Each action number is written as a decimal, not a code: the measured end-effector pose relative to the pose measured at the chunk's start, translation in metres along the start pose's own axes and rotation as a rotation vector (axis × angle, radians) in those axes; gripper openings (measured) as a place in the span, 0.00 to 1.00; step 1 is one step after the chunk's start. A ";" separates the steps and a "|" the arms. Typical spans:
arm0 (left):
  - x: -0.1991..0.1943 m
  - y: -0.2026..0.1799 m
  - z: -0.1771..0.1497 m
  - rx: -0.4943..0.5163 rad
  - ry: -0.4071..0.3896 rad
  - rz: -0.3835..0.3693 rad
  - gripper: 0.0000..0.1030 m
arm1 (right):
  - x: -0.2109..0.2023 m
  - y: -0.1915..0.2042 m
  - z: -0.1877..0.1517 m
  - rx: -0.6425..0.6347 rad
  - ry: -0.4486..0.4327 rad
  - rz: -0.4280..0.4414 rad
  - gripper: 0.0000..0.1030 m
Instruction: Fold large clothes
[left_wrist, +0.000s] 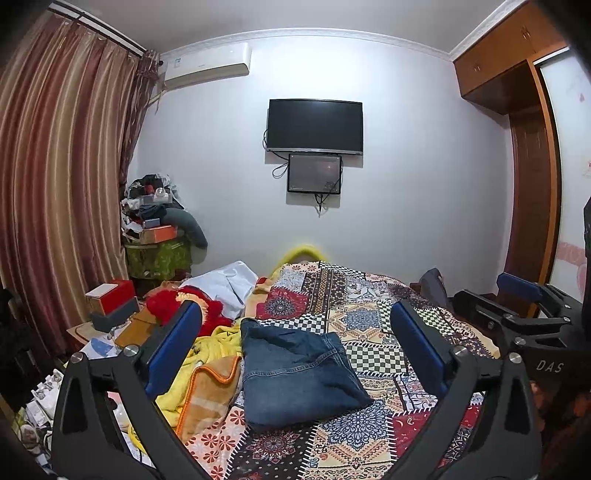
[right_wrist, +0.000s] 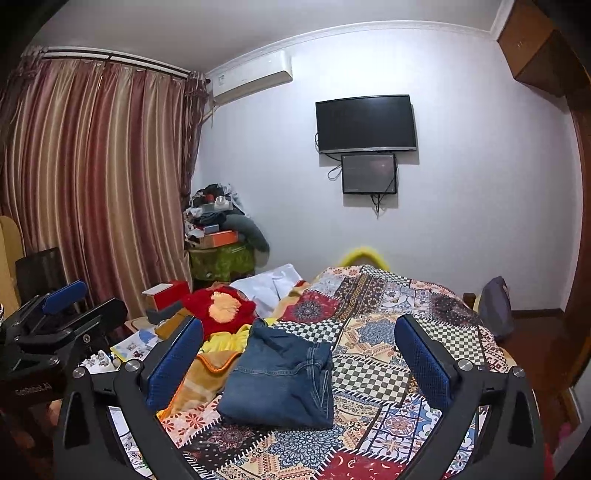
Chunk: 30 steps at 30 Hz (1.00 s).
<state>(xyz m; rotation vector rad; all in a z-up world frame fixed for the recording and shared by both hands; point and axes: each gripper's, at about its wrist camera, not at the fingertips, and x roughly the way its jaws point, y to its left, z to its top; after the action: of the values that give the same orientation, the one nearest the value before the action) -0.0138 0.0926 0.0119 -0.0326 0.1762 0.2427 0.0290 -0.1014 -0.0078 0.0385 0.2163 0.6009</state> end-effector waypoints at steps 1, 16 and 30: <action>0.000 -0.001 0.000 0.001 0.001 -0.001 1.00 | 0.000 0.000 0.000 -0.001 0.000 0.000 1.00; 0.003 -0.008 0.000 0.017 0.007 -0.002 1.00 | 0.000 -0.004 -0.002 0.022 0.009 0.008 1.00; 0.004 -0.010 0.001 0.008 0.012 -0.020 1.00 | 0.002 -0.014 -0.003 0.048 0.010 0.009 1.00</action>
<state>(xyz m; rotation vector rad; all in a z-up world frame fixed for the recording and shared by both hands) -0.0075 0.0837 0.0124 -0.0275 0.1887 0.2219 0.0377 -0.1123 -0.0127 0.0828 0.2407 0.6051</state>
